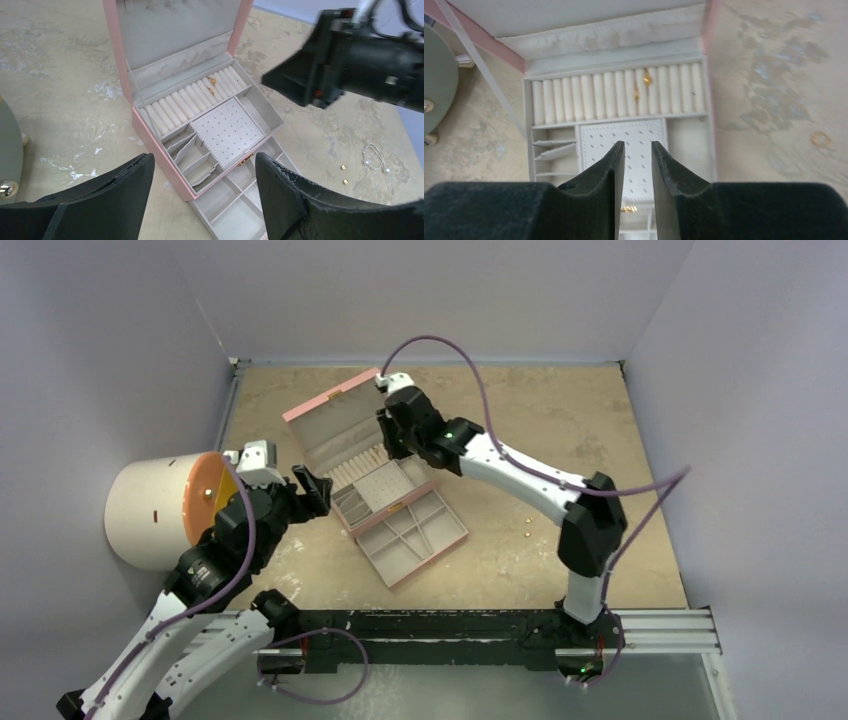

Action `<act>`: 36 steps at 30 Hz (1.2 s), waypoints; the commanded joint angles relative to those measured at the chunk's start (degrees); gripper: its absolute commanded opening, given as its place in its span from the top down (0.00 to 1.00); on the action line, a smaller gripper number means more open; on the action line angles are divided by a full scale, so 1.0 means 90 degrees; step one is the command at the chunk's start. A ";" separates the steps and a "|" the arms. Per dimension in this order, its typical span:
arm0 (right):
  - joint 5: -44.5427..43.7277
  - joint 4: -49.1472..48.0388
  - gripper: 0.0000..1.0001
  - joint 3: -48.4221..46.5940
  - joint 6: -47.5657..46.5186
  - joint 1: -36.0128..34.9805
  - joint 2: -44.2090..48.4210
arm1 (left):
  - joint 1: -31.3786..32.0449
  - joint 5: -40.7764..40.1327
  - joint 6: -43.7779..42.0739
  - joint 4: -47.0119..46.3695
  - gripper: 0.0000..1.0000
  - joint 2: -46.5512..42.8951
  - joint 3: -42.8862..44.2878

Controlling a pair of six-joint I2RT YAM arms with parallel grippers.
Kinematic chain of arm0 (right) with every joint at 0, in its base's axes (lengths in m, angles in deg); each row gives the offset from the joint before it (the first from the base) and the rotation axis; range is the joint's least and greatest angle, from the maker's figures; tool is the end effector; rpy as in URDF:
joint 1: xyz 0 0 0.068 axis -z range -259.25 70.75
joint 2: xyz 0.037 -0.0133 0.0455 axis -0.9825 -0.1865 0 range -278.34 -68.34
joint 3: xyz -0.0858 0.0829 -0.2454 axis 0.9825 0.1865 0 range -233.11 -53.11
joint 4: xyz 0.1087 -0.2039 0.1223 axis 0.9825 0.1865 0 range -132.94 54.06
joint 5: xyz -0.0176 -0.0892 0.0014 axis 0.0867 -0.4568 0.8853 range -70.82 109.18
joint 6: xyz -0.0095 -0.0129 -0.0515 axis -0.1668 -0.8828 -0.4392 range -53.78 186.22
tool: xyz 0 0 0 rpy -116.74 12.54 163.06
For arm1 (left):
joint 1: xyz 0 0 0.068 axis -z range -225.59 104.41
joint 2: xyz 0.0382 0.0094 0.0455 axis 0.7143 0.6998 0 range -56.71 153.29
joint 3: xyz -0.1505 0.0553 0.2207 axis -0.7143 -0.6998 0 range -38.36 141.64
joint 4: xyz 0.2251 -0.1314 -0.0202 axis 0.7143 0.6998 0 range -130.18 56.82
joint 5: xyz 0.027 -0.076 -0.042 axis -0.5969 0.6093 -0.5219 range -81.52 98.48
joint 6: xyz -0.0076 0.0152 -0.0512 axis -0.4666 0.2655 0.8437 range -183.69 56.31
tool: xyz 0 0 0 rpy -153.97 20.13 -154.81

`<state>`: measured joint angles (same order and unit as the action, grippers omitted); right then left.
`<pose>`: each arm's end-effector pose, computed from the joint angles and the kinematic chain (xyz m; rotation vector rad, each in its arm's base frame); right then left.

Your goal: Organize the mixed jewelry

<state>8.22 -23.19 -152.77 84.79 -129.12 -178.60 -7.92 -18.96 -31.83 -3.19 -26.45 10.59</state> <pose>0.3000 0.3451 0.3201 -0.4618 2.0821 0.5176 0.0933 -0.0513 0.3487 -0.2312 1.8571 -0.3894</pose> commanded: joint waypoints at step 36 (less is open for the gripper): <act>-0.0941 -0.1730 0.72 0.1997 0.0763 0.2510 -0.0248 | -0.0016 -0.0095 -0.0122 -0.0174 0.26 0.0256 0.0008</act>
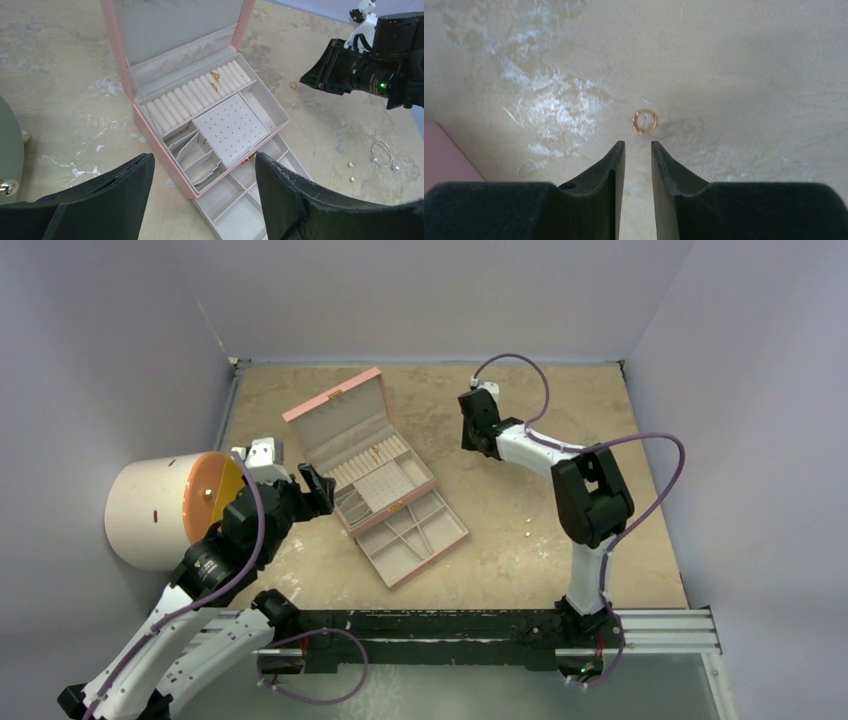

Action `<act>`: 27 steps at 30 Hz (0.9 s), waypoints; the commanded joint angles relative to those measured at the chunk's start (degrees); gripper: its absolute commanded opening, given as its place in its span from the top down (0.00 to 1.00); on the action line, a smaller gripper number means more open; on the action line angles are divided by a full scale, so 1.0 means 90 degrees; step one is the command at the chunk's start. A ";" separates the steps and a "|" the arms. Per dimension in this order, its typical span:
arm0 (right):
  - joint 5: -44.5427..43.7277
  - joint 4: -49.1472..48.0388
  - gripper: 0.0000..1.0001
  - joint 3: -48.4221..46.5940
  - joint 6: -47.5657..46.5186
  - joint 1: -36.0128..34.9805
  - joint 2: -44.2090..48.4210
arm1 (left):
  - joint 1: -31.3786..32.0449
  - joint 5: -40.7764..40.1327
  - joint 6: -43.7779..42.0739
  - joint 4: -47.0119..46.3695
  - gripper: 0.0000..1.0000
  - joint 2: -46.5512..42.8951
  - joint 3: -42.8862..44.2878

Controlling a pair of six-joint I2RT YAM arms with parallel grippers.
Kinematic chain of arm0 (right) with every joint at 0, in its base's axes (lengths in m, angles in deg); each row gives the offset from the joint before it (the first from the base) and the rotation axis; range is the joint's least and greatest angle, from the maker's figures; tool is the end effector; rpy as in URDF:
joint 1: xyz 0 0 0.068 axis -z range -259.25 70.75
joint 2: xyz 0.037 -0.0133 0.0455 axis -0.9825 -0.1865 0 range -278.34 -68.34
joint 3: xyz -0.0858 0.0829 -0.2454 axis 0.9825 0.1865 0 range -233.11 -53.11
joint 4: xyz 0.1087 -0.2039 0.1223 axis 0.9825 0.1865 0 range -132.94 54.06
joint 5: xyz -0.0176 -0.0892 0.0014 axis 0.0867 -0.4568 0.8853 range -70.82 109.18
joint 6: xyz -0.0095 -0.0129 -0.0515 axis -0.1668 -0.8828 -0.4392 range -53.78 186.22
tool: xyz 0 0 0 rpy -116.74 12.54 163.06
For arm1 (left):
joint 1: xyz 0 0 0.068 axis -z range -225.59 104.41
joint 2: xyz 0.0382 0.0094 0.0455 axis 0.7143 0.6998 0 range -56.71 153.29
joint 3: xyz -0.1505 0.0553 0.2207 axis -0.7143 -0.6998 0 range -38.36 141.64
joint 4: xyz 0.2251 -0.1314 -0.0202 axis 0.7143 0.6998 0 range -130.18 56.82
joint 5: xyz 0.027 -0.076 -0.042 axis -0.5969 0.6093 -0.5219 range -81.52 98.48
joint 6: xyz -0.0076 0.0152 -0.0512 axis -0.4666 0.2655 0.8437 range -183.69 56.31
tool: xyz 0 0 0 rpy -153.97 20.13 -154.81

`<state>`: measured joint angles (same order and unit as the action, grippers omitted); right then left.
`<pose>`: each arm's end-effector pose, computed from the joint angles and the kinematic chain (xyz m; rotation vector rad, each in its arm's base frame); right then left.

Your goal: Organize the mixed jewelry

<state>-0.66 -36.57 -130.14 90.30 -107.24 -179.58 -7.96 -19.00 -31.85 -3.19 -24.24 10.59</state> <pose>0.3886 0.1927 0.2016 0.1029 2.2287 0.0997 0.1004 -0.0567 0.3452 -0.2230 1.8903 -0.3643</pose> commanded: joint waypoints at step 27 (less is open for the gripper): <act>0.0072 -0.0103 0.77 -0.0893 0.0428 0.0119 -0.0955 | -0.0142 0.0040 -0.0156 -0.0222 0.26 0.0084 0.0010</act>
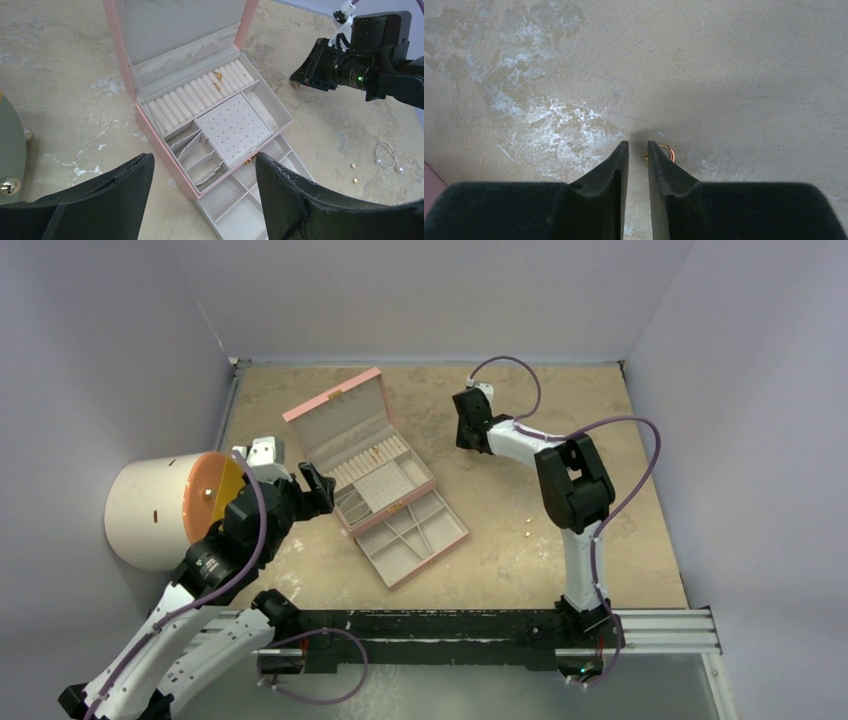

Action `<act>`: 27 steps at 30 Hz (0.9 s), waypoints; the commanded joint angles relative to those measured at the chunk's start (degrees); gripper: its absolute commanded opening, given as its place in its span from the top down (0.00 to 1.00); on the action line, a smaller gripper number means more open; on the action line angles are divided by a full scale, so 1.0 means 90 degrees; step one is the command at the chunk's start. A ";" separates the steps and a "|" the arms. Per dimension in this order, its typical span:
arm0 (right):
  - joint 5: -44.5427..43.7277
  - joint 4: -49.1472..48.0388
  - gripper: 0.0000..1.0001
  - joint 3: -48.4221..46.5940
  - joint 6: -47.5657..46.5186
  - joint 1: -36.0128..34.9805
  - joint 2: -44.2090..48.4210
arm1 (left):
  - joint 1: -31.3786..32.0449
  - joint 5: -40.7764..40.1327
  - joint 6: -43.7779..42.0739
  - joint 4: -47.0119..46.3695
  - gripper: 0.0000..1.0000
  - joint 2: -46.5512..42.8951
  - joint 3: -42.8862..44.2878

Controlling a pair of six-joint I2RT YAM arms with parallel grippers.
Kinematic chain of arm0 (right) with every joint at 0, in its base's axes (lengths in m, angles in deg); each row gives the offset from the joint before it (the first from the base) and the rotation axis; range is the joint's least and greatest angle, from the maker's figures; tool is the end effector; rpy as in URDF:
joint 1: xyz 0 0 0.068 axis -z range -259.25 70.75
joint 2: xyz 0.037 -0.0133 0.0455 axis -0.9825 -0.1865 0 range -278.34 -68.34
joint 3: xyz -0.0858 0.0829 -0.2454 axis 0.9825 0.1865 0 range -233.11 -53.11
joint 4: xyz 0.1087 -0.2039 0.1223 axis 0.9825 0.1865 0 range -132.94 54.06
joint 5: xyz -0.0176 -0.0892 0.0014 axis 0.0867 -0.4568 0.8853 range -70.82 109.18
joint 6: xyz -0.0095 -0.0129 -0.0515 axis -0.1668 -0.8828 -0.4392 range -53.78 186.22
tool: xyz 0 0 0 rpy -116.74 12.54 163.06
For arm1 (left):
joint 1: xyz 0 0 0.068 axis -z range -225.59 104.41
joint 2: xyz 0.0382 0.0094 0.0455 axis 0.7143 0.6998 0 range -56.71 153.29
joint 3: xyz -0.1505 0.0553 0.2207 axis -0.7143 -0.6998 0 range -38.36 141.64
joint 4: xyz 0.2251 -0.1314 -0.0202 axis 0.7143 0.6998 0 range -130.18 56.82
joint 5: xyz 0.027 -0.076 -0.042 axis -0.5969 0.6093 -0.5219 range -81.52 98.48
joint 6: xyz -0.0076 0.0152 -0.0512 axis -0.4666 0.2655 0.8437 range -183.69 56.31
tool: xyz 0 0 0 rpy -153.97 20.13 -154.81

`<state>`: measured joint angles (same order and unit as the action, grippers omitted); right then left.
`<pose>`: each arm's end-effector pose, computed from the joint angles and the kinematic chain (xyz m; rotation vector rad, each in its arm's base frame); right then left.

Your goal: Organize the mixed jewelry

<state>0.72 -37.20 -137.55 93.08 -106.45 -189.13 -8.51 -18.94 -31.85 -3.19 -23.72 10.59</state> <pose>0.4214 0.2037 0.1712 0.1561 2.2577 0.1290 0.1026 -0.0571 0.3444 -0.2293 1.8969 -0.3531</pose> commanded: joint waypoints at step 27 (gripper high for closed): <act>-0.0522 -0.0215 0.99 0.0784 0.0138 -0.0011 0.0382 | -0.0261 0.0243 -0.0197 -0.0282 0.26 0.0105 -0.0010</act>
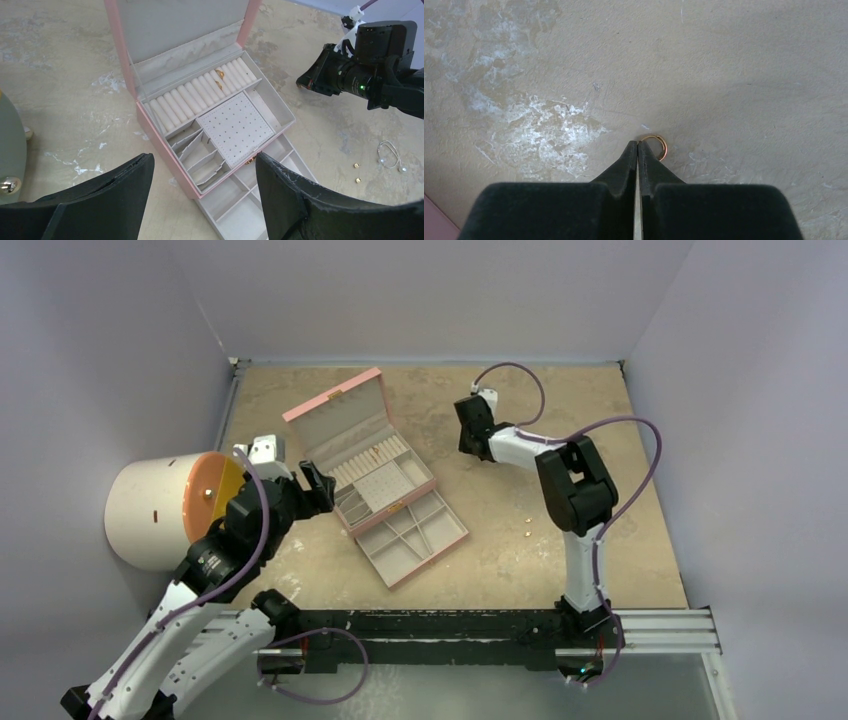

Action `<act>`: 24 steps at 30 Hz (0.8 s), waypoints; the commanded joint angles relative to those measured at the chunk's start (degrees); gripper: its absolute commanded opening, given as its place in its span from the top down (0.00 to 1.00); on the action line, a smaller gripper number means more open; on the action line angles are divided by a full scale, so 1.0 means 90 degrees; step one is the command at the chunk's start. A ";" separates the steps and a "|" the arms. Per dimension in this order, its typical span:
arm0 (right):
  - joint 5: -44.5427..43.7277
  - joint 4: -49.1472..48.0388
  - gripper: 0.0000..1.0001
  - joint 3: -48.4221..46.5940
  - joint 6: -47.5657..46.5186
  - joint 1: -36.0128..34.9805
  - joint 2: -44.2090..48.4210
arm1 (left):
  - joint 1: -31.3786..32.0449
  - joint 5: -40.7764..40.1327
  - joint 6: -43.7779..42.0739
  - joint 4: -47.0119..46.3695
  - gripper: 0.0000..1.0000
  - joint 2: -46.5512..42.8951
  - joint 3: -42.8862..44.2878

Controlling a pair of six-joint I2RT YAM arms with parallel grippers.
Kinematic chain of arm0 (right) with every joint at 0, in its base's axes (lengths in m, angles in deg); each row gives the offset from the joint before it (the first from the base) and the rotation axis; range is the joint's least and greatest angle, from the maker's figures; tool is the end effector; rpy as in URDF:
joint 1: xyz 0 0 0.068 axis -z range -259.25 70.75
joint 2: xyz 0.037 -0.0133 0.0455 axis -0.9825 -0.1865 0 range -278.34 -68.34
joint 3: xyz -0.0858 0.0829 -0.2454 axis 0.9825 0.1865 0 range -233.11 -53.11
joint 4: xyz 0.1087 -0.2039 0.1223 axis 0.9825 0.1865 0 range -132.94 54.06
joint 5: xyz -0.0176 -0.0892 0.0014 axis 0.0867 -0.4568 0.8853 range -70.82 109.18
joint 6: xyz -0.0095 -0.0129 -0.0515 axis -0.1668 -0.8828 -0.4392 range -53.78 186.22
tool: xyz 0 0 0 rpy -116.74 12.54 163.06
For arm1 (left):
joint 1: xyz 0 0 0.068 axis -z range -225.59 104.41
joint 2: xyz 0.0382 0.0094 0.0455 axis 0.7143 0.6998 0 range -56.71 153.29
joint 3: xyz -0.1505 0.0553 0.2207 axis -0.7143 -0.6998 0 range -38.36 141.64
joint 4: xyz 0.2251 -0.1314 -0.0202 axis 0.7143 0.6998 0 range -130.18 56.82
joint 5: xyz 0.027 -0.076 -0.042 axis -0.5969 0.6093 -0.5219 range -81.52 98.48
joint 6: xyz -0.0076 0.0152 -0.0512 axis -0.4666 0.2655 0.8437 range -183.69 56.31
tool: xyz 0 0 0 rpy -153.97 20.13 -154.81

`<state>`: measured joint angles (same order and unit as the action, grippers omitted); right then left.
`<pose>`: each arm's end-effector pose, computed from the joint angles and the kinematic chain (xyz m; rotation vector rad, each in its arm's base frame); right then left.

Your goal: Organize the mixed jewelry

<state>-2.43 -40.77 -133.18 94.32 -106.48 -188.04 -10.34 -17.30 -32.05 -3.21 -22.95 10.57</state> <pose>0.4129 0.1975 0.1614 0.2074 2.2309 0.0863 0.1068 -0.0566 0.3428 -0.2349 1.9128 -0.3467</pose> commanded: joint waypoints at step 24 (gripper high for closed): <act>0.1146 -0.0144 1.00 0.2952 -0.0792 -0.0885 0.3713 | -0.0098 0.0238 -0.0117 -0.0260 0.26 0.0086 0.0057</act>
<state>3.39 -40.92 -109.90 91.98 -111.68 -162.07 -10.84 -16.16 -32.05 -3.21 -22.78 10.57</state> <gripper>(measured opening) 0.004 0.740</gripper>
